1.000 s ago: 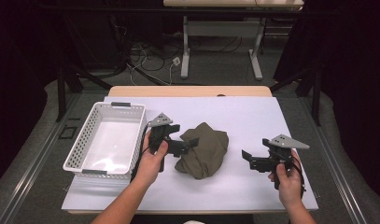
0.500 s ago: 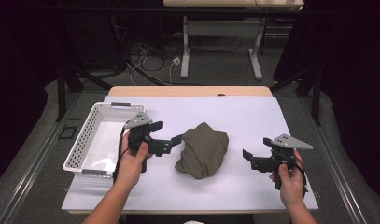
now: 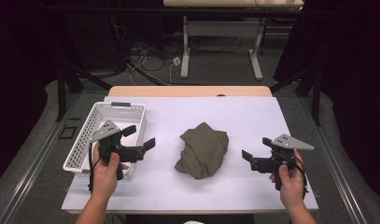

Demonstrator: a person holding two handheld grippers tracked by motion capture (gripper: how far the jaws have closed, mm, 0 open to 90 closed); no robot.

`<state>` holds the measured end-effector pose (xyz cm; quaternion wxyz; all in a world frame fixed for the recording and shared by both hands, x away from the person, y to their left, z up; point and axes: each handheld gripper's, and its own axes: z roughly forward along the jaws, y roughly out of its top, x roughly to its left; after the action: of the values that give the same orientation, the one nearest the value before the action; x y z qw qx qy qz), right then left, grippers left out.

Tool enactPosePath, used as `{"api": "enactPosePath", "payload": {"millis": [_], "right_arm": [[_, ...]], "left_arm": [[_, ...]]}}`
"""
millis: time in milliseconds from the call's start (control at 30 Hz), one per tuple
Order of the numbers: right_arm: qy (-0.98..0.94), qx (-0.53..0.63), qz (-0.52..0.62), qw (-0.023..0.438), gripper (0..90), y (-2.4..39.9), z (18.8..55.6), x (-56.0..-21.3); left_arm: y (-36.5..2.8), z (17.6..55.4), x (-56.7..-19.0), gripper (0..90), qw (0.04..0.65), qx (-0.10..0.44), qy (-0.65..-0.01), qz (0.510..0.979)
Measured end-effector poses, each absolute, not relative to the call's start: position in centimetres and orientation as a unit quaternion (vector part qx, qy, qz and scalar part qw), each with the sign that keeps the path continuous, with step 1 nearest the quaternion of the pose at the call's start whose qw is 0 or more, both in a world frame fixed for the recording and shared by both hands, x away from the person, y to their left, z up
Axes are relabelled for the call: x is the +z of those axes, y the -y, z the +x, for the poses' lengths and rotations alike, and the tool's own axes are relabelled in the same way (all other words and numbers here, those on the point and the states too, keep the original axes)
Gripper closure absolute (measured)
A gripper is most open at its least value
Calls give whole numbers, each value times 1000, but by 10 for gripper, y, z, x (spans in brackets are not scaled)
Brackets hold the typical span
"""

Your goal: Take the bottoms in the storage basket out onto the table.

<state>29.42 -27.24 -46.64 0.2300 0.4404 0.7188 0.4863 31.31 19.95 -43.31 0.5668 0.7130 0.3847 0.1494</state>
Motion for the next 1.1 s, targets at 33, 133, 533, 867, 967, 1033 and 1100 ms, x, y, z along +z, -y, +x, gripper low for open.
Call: {"api": "enactPosePath", "payload": {"millis": [33,133,533,867,967,1033,1100], "right_arm": [[-719,486,440,230,58,272,294,-466],[-716,486,445,232,58,273,296,-470],[-709,483,457,237,59,280,299,-476],[-700,481,466,250,59,286,302,-482],[-698,480,470,247,59,288,303,-483],[-696,480,473,246,60,290,303,-484],[-694,480,474,251,61,291,305,-486]], "left_arm": [[-200,313,-433,61,567,149,-385,713],[-214,313,-437,61,576,155,-398,697],[-243,315,-444,62,583,168,-430,669],[-263,320,-455,62,573,192,-459,651],[-266,322,-458,62,570,191,-466,649],[-270,324,-461,62,568,192,-473,645],[-273,325,-463,62,565,192,-480,643]]}}
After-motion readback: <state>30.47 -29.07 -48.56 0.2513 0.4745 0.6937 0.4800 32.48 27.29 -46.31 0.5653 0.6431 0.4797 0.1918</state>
